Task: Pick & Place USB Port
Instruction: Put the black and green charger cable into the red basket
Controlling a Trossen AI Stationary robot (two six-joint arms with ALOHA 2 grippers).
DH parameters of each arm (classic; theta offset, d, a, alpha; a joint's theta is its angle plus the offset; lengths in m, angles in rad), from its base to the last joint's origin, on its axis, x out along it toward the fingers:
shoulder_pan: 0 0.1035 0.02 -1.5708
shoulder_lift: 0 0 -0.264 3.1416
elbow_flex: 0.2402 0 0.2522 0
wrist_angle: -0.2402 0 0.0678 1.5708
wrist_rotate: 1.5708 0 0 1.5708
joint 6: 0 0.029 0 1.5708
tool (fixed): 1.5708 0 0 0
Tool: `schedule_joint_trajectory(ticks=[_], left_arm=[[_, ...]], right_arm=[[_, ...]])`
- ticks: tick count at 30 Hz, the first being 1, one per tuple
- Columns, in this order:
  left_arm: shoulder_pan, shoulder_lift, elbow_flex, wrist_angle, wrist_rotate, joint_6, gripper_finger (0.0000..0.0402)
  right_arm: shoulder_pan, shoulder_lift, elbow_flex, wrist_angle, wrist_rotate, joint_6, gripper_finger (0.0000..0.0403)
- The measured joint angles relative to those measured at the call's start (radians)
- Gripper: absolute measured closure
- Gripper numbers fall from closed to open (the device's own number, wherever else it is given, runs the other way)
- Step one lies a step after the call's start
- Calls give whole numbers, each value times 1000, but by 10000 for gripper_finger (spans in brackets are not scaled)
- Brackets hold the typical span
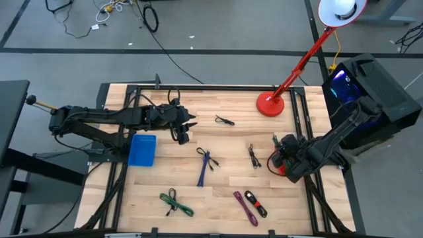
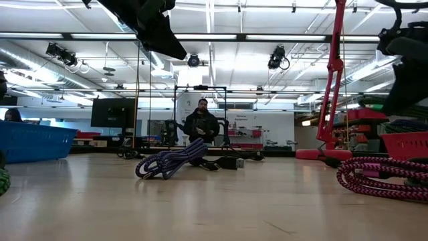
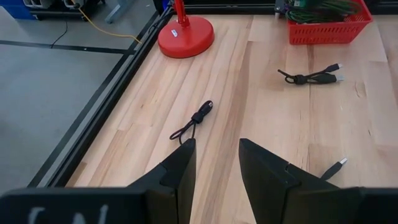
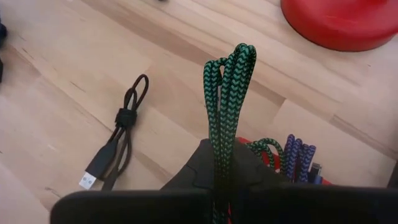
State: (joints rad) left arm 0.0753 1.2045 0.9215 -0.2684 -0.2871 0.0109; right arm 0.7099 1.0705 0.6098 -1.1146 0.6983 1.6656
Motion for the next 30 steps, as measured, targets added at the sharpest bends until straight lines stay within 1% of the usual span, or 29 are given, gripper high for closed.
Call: schedule_joint_trajectory(ticks=[4, 9, 13, 16, 30], left_arm=[[0, 0, 0, 0, 0, 0, 275], [0, 0, 0, 0, 0, 1, 275], [0, 0, 0, -1, 0, 1, 275], [0, 0, 0, -1, 0, 0, 275], [0, 0, 0, -1, 0, 0, 275]], right_arm=[[2, 41, 0, 15, -10, 12, 393], [9, 99, -6, 33, -60, 55, 393], [14, 122, -7, 35, -62, 60, 393], [14, 124, -12, 38, -45, 72, 392], [14, 124, -16, 44, -27, 54, 333]])
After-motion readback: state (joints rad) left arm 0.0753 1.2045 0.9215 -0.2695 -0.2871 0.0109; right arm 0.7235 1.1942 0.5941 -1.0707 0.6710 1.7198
